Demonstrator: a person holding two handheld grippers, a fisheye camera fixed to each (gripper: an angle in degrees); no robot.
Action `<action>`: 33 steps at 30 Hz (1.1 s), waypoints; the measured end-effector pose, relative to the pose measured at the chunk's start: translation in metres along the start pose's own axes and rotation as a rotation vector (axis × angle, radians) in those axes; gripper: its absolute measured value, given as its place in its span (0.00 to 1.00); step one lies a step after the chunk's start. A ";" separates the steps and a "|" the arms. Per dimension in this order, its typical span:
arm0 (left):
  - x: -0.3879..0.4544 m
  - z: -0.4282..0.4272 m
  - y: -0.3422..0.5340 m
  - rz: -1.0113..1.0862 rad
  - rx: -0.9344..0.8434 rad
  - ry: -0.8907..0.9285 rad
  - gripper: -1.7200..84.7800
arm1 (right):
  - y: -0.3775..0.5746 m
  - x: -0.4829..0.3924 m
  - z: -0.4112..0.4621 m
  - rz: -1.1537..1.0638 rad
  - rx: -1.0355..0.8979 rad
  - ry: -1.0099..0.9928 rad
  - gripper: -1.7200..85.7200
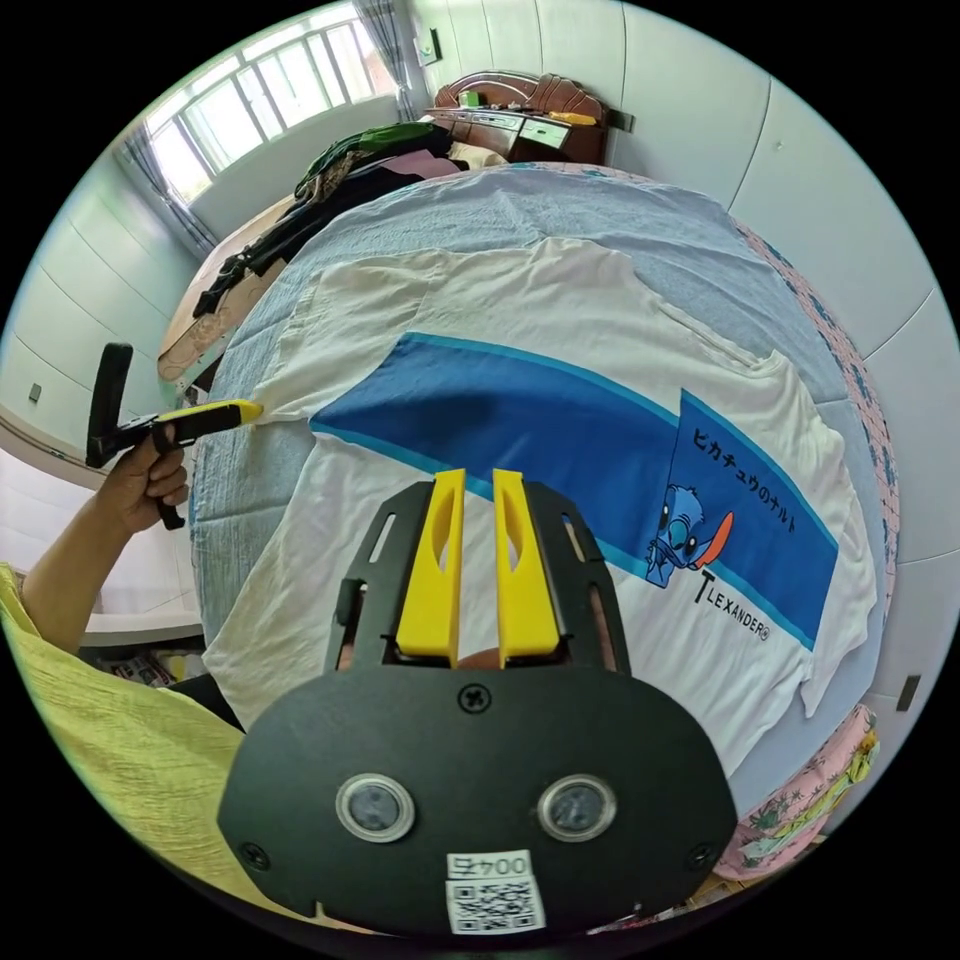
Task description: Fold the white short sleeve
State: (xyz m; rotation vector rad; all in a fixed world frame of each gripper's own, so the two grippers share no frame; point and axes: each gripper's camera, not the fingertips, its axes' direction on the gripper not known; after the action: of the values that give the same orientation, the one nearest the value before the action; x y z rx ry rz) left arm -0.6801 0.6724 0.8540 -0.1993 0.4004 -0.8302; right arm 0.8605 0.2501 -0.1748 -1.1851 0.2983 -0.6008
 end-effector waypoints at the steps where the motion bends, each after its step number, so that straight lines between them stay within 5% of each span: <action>1: 0.003 -0.001 0.000 0.003 0.008 -0.004 0.05 | 0.000 0.001 0.002 -0.001 0.000 -0.001 0.09; 10: 0.078 -0.062 -0.034 0.116 0.165 -0.235 0.06 | -0.028 0.038 0.007 -0.008 0.102 -0.005 0.10; 20: 0.136 0.067 -0.126 0.199 0.064 -0.417 0.11 | -0.186 0.091 0.051 -0.005 0.141 0.045 0.08; 33: 0.135 0.071 -0.115 0.180 0.079 -0.377 0.10 | -0.242 0.137 0.088 0.132 0.069 -0.062 0.09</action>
State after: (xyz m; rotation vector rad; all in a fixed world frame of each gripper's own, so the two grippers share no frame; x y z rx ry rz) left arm -0.6461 0.4964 0.9195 -0.2373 0.0305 -0.6124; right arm 0.9489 0.1789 0.0941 -1.1063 0.2988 -0.4551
